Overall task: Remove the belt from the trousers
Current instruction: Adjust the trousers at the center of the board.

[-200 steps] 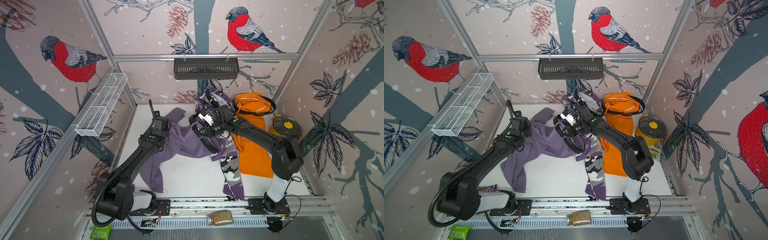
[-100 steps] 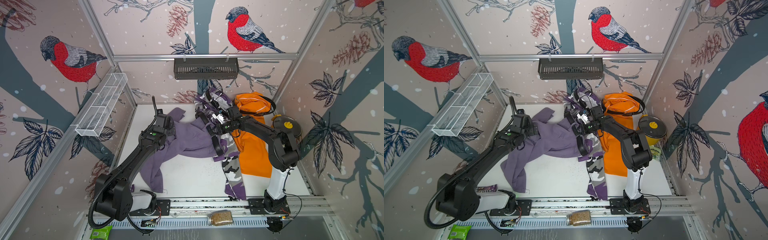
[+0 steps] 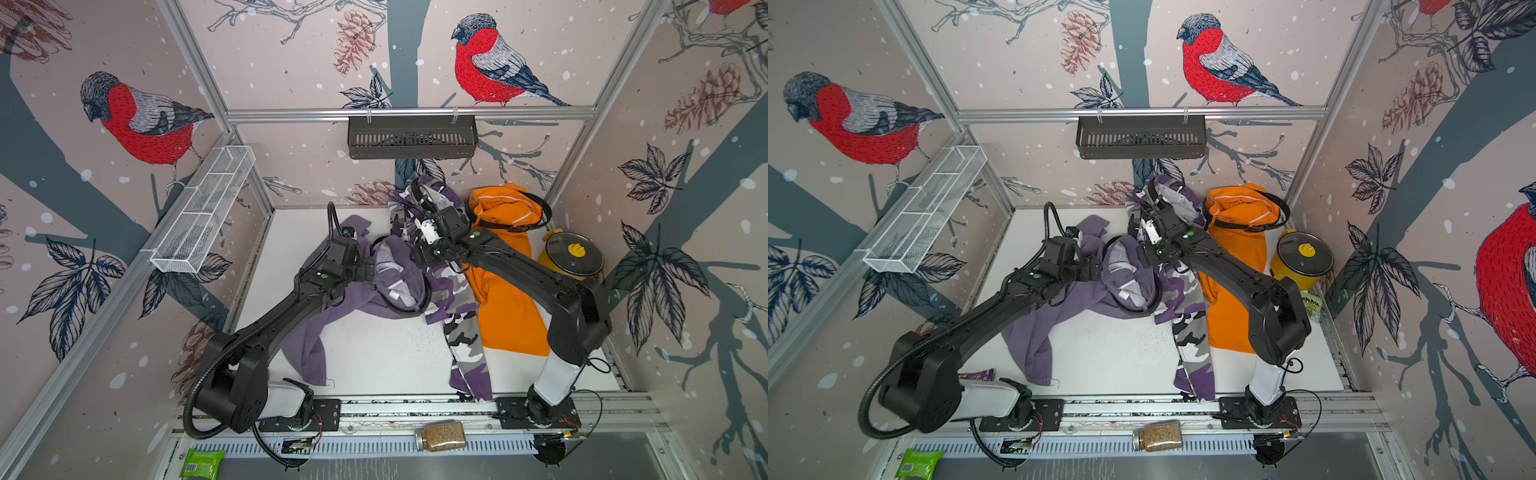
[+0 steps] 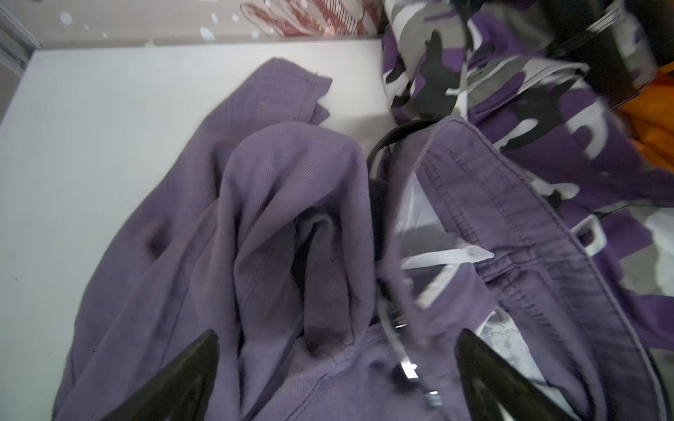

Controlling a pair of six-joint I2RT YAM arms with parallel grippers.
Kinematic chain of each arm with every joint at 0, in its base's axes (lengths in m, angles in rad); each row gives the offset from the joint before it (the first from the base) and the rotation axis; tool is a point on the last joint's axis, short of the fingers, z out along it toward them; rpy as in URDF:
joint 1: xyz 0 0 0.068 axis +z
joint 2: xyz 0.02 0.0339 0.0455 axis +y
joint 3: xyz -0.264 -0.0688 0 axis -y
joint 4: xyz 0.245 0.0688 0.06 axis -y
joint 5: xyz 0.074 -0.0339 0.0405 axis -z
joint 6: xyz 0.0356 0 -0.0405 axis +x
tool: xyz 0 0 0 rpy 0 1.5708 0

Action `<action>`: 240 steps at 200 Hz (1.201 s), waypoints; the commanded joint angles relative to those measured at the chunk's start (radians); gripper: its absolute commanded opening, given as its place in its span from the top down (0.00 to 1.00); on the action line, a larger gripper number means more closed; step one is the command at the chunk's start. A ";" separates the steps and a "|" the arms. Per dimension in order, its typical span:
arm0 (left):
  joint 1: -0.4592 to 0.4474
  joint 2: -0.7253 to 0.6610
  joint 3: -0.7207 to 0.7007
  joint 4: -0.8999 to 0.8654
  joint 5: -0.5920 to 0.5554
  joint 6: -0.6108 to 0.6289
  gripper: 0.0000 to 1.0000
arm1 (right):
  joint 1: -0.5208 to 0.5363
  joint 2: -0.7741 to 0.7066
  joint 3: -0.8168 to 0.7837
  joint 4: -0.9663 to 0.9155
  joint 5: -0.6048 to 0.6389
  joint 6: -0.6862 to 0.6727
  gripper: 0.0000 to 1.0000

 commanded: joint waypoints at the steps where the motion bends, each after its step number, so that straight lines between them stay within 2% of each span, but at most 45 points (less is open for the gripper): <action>1: 0.004 0.040 -0.014 0.030 -0.031 -0.032 0.02 | 0.070 0.047 0.058 -0.043 0.153 -0.005 0.10; 17: 0.009 0.019 -0.045 0.033 -0.048 -0.055 0.04 | 0.114 0.052 0.056 0.001 0.116 -0.001 0.10; 31: 0.024 -0.021 -0.076 0.035 -0.065 -0.080 0.06 | 0.133 0.058 0.035 0.038 0.034 0.017 0.09; 57: 0.109 -0.072 -0.121 -0.006 -0.090 -0.130 0.14 | 0.164 0.074 -0.028 0.098 -0.090 0.035 0.10; 79: 0.182 -0.040 -0.147 -0.030 -0.055 -0.147 0.17 | 0.207 0.108 -0.042 0.134 -0.168 0.028 0.10; 106: 0.204 -0.007 -0.146 -0.042 -0.043 -0.184 0.22 | 0.253 0.204 0.020 0.105 -0.182 0.018 0.11; 125: 0.204 -0.031 -0.151 -0.027 -0.046 -0.201 0.23 | 0.255 0.274 0.060 0.073 -0.172 0.035 0.16; 143: 0.206 -0.042 -0.147 -0.033 -0.049 -0.200 0.24 | 0.249 0.302 0.065 0.084 -0.163 0.048 0.29; 156: 0.205 -0.044 -0.147 -0.040 -0.055 -0.196 0.24 | 0.242 0.309 0.062 0.099 -0.158 0.056 0.34; 194: 0.205 -0.068 -0.169 -0.039 -0.060 -0.200 0.25 | 0.218 0.340 0.080 0.106 -0.147 0.058 0.43; 220: 0.205 -0.074 -0.179 -0.035 -0.054 -0.207 0.26 | 0.202 0.353 0.088 0.124 -0.157 0.060 0.53; 240: 0.205 -0.071 -0.175 -0.040 -0.055 -0.207 0.26 | 0.190 0.371 0.104 0.114 -0.161 0.054 0.56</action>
